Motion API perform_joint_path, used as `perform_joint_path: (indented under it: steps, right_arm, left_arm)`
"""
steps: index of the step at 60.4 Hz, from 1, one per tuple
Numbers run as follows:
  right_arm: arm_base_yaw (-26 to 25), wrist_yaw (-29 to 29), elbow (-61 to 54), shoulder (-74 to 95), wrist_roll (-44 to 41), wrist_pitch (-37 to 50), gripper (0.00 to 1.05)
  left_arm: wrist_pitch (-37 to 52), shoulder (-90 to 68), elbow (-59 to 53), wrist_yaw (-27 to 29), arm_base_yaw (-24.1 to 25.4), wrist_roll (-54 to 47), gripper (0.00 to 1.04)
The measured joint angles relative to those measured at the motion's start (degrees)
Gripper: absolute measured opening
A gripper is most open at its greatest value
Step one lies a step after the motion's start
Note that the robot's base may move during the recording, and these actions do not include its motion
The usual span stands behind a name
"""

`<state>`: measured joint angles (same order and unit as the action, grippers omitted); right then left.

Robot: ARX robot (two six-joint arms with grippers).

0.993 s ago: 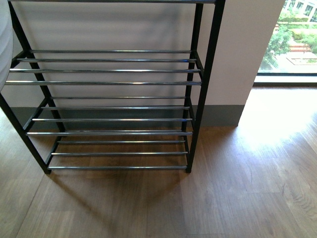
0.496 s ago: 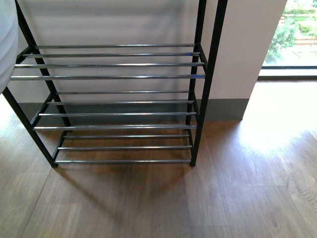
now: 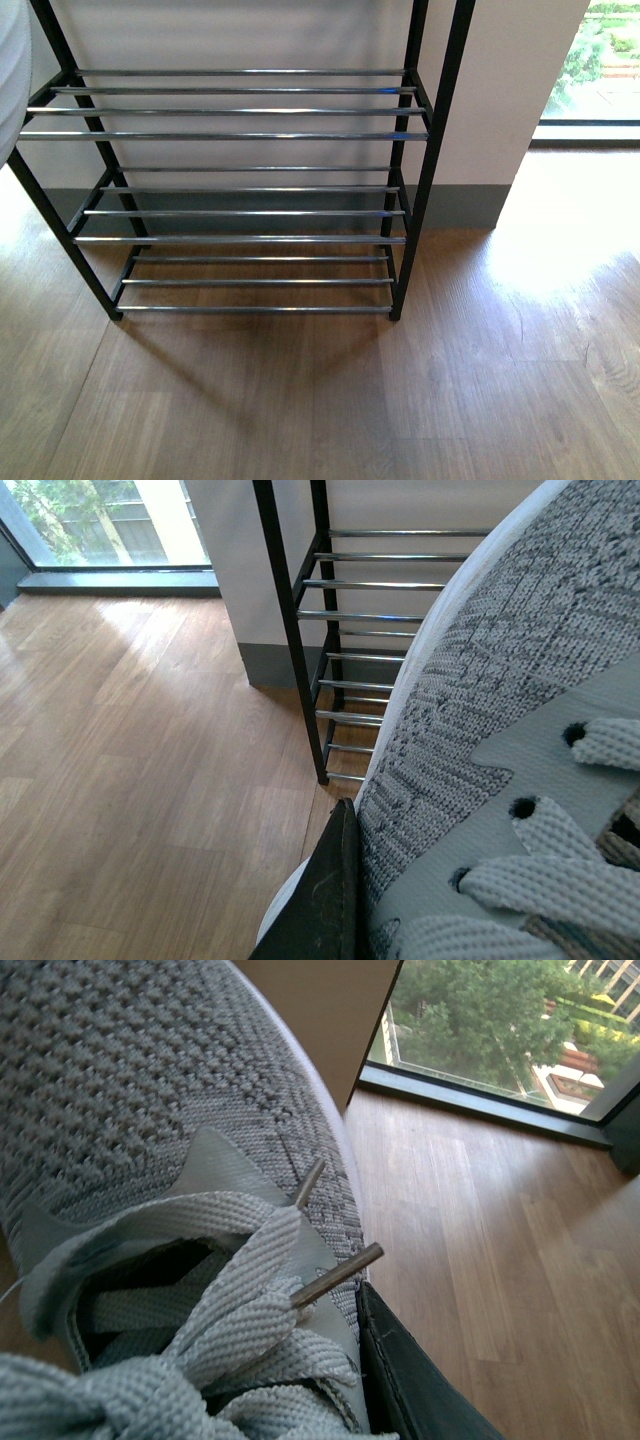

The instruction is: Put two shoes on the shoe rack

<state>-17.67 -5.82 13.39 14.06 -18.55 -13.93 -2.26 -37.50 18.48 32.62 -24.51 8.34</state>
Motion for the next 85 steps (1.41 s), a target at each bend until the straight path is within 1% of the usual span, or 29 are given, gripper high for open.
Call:
perform_joint_path:
  steps: [7,70,79,85]
  right_arm:
    - [0.0,-0.3,0.0,0.0,0.0,0.0,0.01]
    - [-0.1,-0.1,-0.1,-0.2,0.0,0.0,0.01]
    - [0.0,-1.2,-0.1,-0.1,0.0,0.0,0.01]
    - [0.0,-1.0,-0.1,-0.1,0.1,0.0,0.01]
  left_arm:
    - [0.0,0.0,0.0,0.7,0.1,0.0,0.02]
    - [0.0,-0.2,0.0,-0.2,-0.2,0.0,0.02]
    - [0.0,0.0,0.0,1.8,0.3,0.0,0.02]
    - [0.0,0.0,0.0,0.5,0.2,0.0,0.02]
